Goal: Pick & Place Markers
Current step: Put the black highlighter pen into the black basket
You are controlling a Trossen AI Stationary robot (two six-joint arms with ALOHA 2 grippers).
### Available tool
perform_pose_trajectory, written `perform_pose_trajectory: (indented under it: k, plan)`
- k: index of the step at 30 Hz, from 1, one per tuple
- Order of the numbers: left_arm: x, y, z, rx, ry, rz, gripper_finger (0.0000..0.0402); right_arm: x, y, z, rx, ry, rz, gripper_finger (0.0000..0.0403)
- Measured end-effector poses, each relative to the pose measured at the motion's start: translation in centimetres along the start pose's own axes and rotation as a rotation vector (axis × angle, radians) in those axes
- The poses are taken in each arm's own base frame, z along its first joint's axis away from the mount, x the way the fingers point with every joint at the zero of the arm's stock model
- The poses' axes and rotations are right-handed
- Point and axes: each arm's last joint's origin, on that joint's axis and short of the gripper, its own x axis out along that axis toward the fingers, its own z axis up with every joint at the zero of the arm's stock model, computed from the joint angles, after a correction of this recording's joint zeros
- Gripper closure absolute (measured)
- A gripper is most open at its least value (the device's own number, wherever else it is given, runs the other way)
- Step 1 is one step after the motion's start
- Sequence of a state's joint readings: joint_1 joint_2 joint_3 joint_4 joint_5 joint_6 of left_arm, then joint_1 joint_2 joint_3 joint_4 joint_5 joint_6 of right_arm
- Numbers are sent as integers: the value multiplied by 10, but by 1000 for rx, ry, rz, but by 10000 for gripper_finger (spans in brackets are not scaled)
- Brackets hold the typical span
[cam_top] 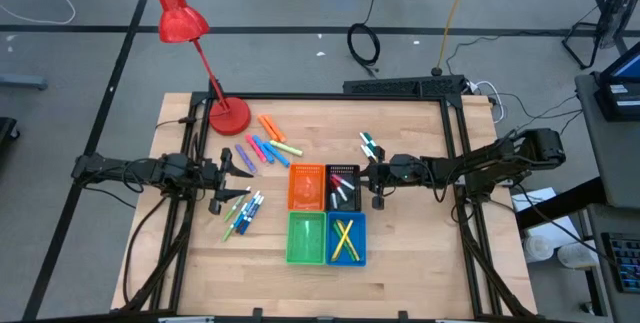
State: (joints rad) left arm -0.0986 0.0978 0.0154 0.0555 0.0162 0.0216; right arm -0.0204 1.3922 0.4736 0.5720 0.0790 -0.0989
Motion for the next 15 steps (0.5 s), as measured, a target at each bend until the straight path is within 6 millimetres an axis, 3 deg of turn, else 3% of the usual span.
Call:
perform_pose_trajectory:
  k: [3,11,15]
  plan:
    - [0,0,0,0,0,0,190,0,-1,0,-3,6,-56,342]
    - [0,0,0,0,1,-1,190,-10,-14,-3,7,95,-428,332]
    - [0,0,0,0,0,-1,190,-11,-23,-11,73,165,-427,318]
